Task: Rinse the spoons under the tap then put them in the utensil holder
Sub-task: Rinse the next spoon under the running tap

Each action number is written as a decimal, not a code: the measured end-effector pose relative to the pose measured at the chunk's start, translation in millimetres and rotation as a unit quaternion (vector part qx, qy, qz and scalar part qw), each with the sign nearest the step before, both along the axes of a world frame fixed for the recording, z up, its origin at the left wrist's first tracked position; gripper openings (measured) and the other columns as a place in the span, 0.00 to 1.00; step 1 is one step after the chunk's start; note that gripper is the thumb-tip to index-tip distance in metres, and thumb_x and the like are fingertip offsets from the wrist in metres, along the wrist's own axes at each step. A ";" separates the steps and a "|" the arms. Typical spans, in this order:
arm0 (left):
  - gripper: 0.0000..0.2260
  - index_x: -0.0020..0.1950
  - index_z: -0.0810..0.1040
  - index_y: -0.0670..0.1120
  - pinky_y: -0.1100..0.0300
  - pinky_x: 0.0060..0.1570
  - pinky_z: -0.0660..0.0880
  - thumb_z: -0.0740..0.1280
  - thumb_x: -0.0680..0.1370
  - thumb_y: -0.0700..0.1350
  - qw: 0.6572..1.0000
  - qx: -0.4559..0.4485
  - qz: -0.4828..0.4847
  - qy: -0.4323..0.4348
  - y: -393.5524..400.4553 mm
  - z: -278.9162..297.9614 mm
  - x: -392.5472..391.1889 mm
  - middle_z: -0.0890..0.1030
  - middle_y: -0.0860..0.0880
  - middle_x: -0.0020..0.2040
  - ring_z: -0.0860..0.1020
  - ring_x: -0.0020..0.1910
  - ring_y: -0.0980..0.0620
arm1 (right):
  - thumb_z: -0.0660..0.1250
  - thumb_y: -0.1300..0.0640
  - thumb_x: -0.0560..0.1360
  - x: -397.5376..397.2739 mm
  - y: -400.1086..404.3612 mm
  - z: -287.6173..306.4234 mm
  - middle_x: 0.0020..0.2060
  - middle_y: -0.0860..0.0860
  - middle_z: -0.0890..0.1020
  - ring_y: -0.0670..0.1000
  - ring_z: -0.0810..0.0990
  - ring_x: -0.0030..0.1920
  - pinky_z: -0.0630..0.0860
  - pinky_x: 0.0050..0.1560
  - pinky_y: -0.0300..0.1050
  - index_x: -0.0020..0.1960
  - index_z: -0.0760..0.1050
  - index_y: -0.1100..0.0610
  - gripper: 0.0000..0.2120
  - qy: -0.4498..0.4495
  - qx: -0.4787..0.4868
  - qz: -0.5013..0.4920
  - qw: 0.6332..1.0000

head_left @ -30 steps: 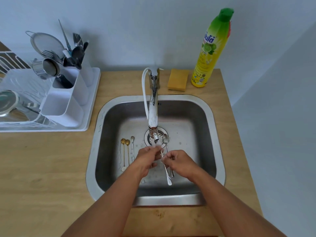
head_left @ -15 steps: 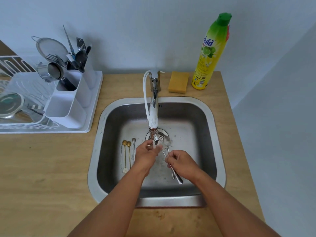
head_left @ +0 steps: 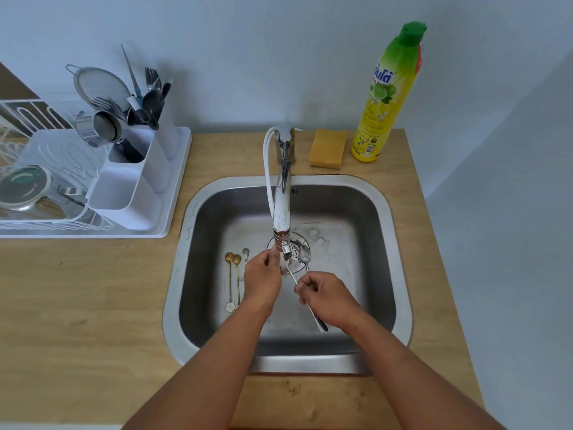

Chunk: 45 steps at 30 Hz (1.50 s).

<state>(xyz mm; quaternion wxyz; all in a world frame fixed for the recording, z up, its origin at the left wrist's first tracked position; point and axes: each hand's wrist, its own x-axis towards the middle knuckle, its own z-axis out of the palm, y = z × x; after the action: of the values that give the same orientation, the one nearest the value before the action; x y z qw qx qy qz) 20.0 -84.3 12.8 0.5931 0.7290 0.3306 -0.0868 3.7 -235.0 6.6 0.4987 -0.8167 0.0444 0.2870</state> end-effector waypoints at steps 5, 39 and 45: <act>0.09 0.53 0.85 0.51 0.53 0.53 0.80 0.66 0.85 0.48 0.995 -0.090 -0.027 0.026 3.5 -5.6 -10.9 0.89 0.57 0.46 0.85 0.52 0.53 | 0.68 0.50 0.78 -1.6 -7.9 -1.0 0.35 0.42 0.85 0.42 0.82 0.37 0.80 0.43 0.44 0.42 0.82 0.47 0.07 -0.012 -0.038 0.008 0.999; 0.10 0.55 0.84 0.47 0.53 0.50 0.81 0.66 0.85 0.52 0.977 -0.203 0.023 0.064 0.2 -2.6 0.6 0.86 0.50 0.46 0.84 0.48 0.53 | 0.65 0.54 0.84 -7.0 -24.9 -0.8 0.37 0.47 0.84 0.50 0.77 0.33 0.77 0.35 0.50 0.47 0.83 0.51 0.10 0.040 0.069 -0.024 0.996; 0.10 0.51 0.84 0.43 0.55 0.50 0.82 0.77 0.78 0.49 0.987 -0.143 -0.017 0.066 -2.0 4.9 -8.9 0.88 0.48 0.49 0.86 0.49 0.54 | 0.65 0.53 0.84 -8.2 -25.2 0.5 0.35 0.45 0.85 0.47 0.78 0.33 0.77 0.36 0.43 0.47 0.83 0.51 0.10 0.013 0.038 -0.012 0.999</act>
<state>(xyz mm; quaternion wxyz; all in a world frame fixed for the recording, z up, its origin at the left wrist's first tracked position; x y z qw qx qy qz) 11.1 -86.3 17.6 0.6666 0.6347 0.3408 -0.1915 -4.5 -260.2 7.1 0.5326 -0.7926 0.0494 0.2927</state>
